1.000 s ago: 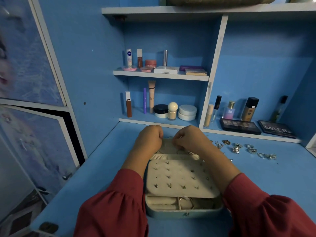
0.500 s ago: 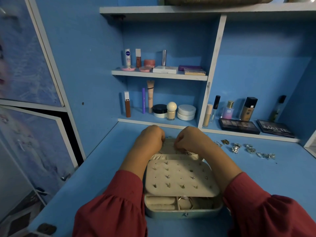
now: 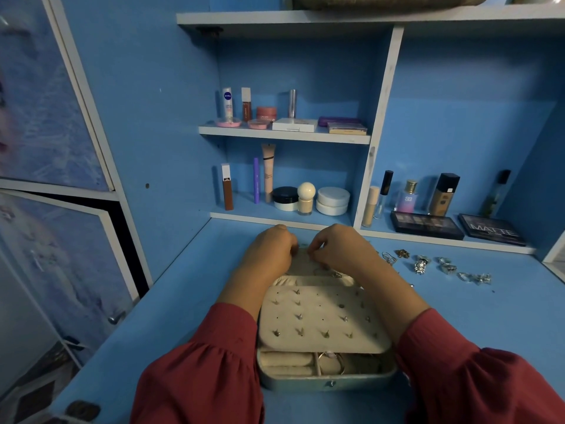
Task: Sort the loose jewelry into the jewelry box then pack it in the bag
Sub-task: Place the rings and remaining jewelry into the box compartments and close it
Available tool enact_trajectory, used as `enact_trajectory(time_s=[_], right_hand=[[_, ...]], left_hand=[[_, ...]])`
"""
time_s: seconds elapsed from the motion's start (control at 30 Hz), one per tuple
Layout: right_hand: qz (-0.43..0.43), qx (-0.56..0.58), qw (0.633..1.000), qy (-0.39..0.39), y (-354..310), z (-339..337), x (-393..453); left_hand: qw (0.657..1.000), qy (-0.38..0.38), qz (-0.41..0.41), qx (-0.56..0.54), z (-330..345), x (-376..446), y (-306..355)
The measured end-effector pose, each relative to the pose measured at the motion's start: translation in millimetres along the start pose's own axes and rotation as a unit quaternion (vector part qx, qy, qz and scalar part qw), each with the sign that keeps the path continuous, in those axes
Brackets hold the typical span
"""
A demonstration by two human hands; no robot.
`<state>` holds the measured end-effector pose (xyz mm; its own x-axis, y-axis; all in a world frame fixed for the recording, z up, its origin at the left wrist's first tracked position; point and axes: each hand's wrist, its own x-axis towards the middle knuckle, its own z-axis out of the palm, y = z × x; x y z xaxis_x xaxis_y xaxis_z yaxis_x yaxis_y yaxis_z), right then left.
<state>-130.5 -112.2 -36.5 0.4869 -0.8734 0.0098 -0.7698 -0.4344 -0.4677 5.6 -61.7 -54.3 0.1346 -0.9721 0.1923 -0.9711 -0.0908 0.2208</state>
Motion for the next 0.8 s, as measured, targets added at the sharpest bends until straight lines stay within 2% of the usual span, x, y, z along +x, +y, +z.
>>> enact_trajectory(time_s=[0.17, 0.43, 0.57, 0.7, 0.8], right_hand=[[0.002, -0.008, 1.000, 0.011, 0.8, 2.0, 0.3], [0.001, -0.012, 1.000, 0.002, -0.3, 2.4, -2.4], [0.006, -0.017, 0.999, -0.027, -1.1, -1.3, -3.7], [0.010, -0.019, 0.997, -0.068, -1.8, -6.6, -6.0], [0.003, -0.018, 0.996, -0.093, -2.6, -11.1, -8.4]], left_hand=[[1.000, 0.016, -0.005, -0.013, -1.4, -2.0, 2.9], [1.000, -0.003, -0.011, 0.000, -7.1, -3.5, 5.0], [0.999, -0.032, -0.033, -0.021, -13.1, -5.3, 5.0], [0.999, -0.015, -0.008, -0.032, -15.6, -11.2, 1.4], [0.997, -0.069, -0.006, -0.042, -23.1, -14.3, 4.2]])
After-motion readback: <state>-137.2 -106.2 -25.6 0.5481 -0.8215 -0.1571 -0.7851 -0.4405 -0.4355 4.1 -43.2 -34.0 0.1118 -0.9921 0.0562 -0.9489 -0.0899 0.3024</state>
